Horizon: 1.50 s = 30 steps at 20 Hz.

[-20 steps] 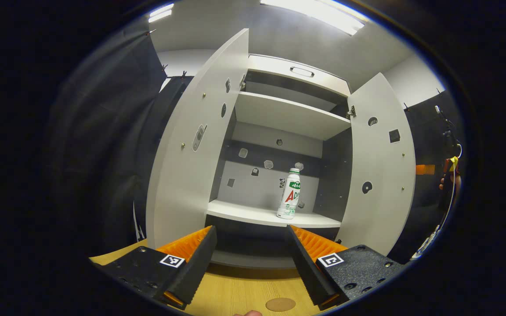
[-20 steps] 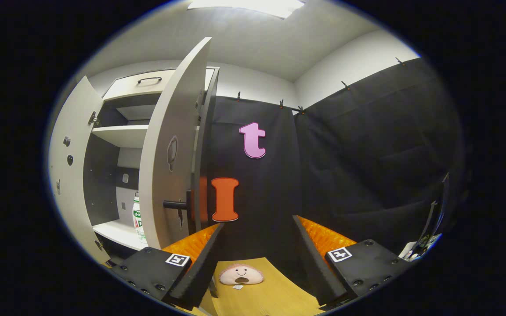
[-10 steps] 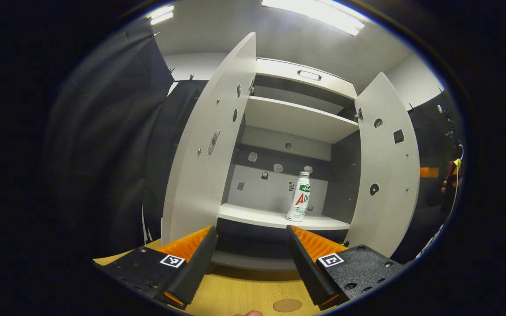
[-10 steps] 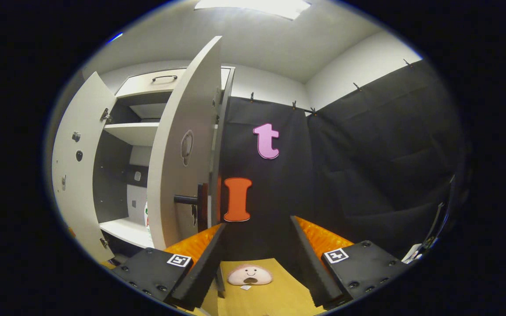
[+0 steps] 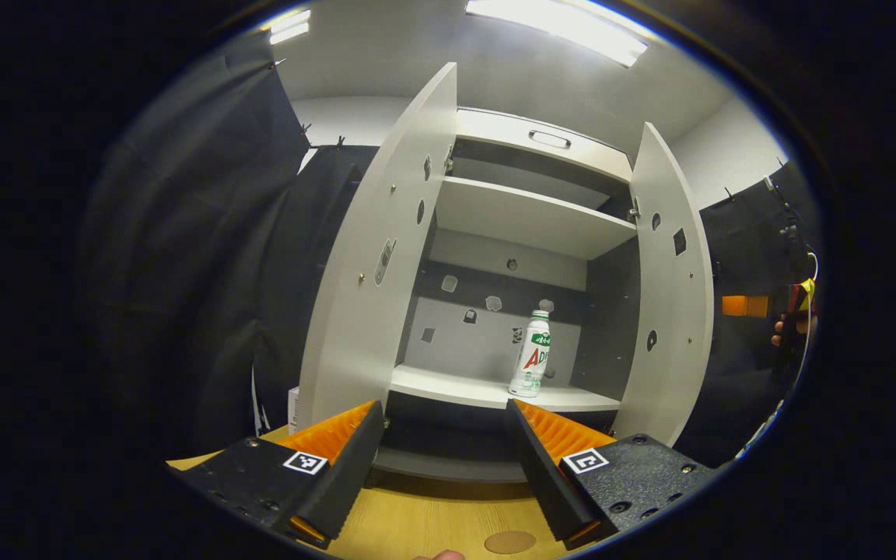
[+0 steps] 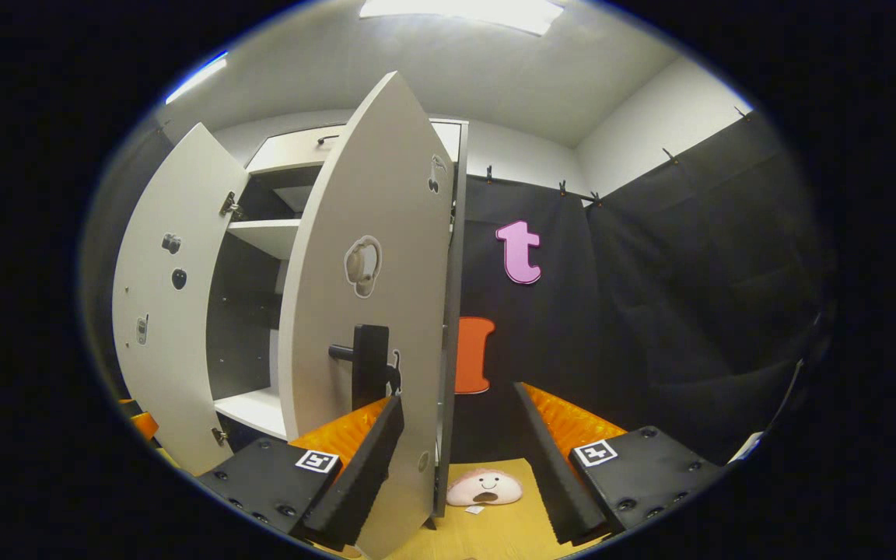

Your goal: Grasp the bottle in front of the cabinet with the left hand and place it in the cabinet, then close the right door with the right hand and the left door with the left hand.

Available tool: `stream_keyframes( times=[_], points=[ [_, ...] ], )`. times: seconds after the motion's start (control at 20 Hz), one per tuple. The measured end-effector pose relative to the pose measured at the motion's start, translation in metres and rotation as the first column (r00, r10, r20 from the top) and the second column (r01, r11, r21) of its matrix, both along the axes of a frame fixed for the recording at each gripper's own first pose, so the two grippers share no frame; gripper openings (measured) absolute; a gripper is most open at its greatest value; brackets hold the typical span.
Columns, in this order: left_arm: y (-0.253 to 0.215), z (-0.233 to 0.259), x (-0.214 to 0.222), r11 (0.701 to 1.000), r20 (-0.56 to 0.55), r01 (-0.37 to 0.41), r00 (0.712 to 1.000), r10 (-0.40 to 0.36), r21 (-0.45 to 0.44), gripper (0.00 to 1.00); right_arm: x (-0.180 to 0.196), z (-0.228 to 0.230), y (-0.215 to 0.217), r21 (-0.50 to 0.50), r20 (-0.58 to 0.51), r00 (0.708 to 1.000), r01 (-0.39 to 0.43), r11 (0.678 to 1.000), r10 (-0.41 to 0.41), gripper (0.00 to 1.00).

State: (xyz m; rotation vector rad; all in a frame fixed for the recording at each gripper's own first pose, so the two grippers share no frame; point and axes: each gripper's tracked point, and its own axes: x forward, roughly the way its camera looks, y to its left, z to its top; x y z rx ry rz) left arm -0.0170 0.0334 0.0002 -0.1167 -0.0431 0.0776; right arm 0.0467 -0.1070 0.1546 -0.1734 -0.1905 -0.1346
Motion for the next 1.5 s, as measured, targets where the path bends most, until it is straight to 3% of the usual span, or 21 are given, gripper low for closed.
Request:
stream_keyframes(
  times=[0.3,0.35,0.4,0.45,0.5,0.8,1.25,1.5],
  points=[
    [0.028,0.008,-0.015,0.997,0.016,-0.070,0.997,0.069,0.016,0.95,0.020,-0.007,0.038,0.024,-0.011,0.996,-0.089,0.996,0.089,0.94],
    [0.033,0.008,-0.022,0.997,0.016,-0.081,0.997,0.080,0.014,0.95,0.024,-0.010,0.047,0.028,-0.020,0.994,-0.106,0.994,0.107,0.87],
    [0.036,0.008,-0.024,0.996,0.015,-0.091,0.996,0.091,0.013,0.95,0.029,-0.012,0.055,0.028,-0.024,0.992,-0.120,0.992,0.121,0.87],
    [0.040,0.009,-0.028,0.995,0.014,-0.101,0.995,0.101,0.016,0.95,0.034,-0.012,0.066,0.021,-0.030,0.990,-0.141,0.990,0.141,0.95],
    [0.044,0.009,-0.030,0.994,0.014,-0.112,0.994,0.111,0.019,0.95,0.039,-0.013,0.073,0.009,-0.031,0.989,-0.144,0.990,0.144,0.97],
    [0.082,0.021,-0.049,0.977,0.049,-0.214,0.975,0.214,-0.012,0.94,0.066,-0.026,0.110,0.002,-0.077,0.978,-0.196,0.981,0.196,0.95],
    [0.173,0.046,-0.072,0.916,0.097,-0.401,0.912,0.399,-0.002,0.94,0.099,-0.019,0.121,0.002,-0.090,0.978,-0.186,0.982,0.186,0.95],
    [0.200,0.043,-0.080,0.898,0.084,-0.440,0.894,0.440,-0.026,0.94,0.110,-0.023,0.127,0.000,-0.099,0.982,-0.164,0.986,0.163,0.95]
  ],
)
